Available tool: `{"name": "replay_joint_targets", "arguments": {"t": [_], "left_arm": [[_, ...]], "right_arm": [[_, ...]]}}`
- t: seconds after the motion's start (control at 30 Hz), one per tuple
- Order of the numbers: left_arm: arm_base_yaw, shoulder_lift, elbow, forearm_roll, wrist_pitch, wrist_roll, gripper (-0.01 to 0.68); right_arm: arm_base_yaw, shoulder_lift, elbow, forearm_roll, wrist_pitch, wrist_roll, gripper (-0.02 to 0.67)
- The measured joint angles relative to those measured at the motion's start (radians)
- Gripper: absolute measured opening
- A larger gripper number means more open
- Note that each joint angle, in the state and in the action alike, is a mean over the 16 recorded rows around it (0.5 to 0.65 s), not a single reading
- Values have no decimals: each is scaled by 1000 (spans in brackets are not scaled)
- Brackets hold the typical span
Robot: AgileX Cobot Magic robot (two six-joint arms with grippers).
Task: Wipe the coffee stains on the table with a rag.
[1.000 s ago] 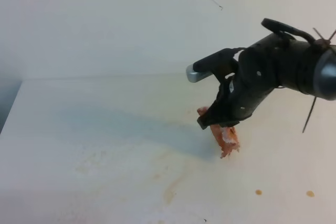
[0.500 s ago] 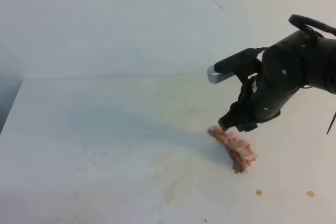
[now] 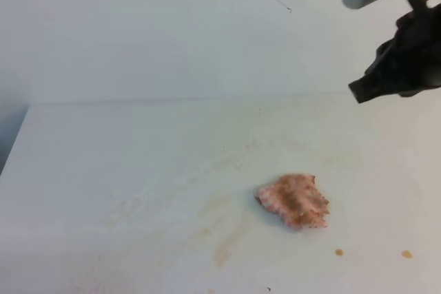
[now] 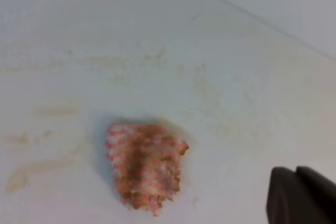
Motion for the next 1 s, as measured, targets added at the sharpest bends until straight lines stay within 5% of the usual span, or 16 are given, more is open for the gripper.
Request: {"name": "replay_joint_targets", "arguments": {"t": [1.0], "left_arm": [[0,0,4,0,4,0,0]], "right_arm": [[-25,-298,97,-11,-37,-17,-2]]}}
